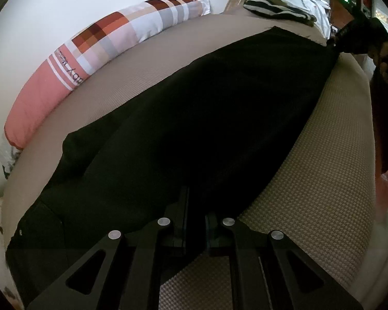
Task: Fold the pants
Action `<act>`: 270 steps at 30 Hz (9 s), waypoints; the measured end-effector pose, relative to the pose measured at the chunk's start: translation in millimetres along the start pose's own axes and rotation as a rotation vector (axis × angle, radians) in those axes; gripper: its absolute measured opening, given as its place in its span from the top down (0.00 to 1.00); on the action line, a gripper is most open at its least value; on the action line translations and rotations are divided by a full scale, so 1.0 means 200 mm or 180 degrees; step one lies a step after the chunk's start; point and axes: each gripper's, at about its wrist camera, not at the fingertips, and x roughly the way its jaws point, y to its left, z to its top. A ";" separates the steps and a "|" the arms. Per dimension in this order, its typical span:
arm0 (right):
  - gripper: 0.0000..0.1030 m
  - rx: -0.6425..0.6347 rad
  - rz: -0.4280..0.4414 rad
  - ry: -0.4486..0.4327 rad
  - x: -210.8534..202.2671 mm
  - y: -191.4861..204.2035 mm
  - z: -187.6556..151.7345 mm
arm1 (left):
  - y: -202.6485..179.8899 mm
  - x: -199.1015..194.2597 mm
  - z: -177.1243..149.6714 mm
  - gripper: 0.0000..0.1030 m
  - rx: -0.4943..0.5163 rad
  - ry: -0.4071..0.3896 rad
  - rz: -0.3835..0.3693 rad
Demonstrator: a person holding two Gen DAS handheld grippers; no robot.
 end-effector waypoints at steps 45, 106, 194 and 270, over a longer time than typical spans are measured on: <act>0.89 -0.0752 0.1076 0.0782 0.35 0.30 0.69 | 0.69 -0.02 -0.12 0.40 -0.2286 0.0051 -0.0060; 0.60 -0.3635 0.2087 0.1647 0.36 2.46 -0.47 | 1.14 -0.24 -0.75 0.40 -0.2785 -0.0171 0.0373; 0.88 -0.0788 0.1978 0.1170 0.46 0.01 0.55 | 0.64 -0.05 -0.25 0.33 -0.2274 0.0252 0.0439; 0.56 -0.0704 0.1883 0.0500 -0.18 1.29 -0.42 | 0.97 -0.03 -0.28 0.45 -0.3307 0.0106 -0.1704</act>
